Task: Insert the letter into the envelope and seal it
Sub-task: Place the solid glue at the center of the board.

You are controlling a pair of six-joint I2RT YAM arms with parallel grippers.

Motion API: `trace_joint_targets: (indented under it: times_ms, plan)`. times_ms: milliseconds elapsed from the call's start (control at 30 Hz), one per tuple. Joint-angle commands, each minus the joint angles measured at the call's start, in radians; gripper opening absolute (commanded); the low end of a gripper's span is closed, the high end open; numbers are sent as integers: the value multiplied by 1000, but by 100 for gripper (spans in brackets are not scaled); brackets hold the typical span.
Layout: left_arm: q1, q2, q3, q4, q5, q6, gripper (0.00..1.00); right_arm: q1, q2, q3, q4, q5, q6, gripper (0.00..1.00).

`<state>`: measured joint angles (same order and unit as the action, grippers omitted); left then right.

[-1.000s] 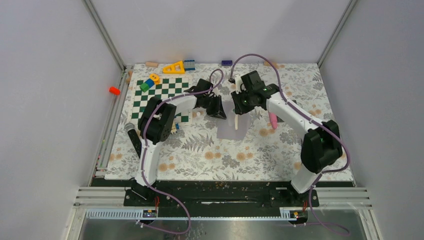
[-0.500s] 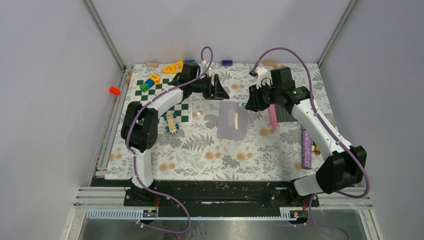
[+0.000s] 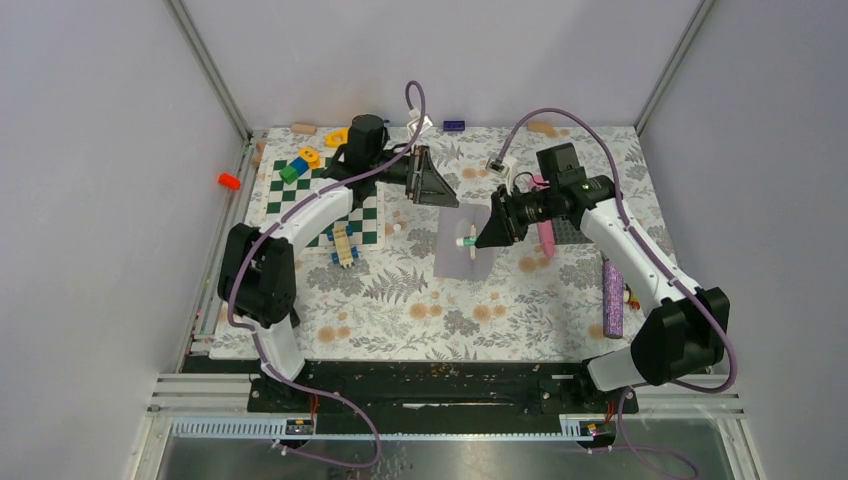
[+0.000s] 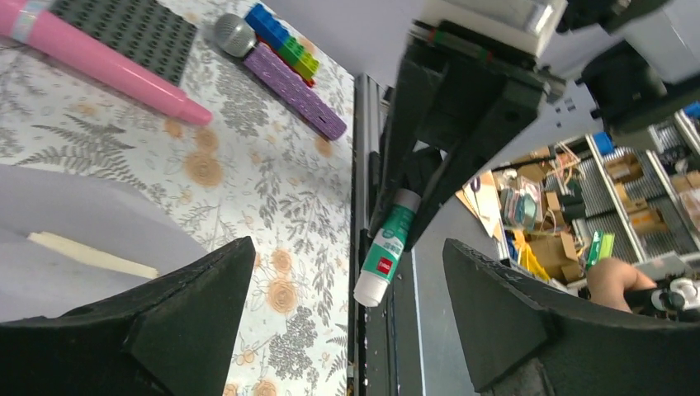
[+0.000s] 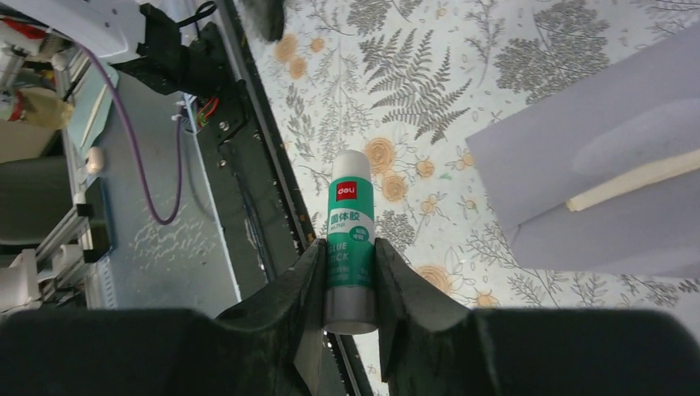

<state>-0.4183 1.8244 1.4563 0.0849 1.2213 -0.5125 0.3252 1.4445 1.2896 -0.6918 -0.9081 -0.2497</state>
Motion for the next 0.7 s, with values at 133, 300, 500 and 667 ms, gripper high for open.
trace_joint_targets:
  times_ms: [133, 300, 500, 667]
  plan:
    - [-63, -95, -6, -358, 36, 488, 91, 2, 70, 29, -48, -150, -60, 0]
    - [-159, -77, 71, -690, -71, 797, 90, 5, 130, 67, -119, -161, -91, 0]
    - [-197, -62, 101, -744, -142, 860, 85, 5, 122, 49, -120, -156, -102, 0]
    - [-214, -53, 106, -764, -197, 891, 80, 5, 120, 52, -121, -168, -100, 0]
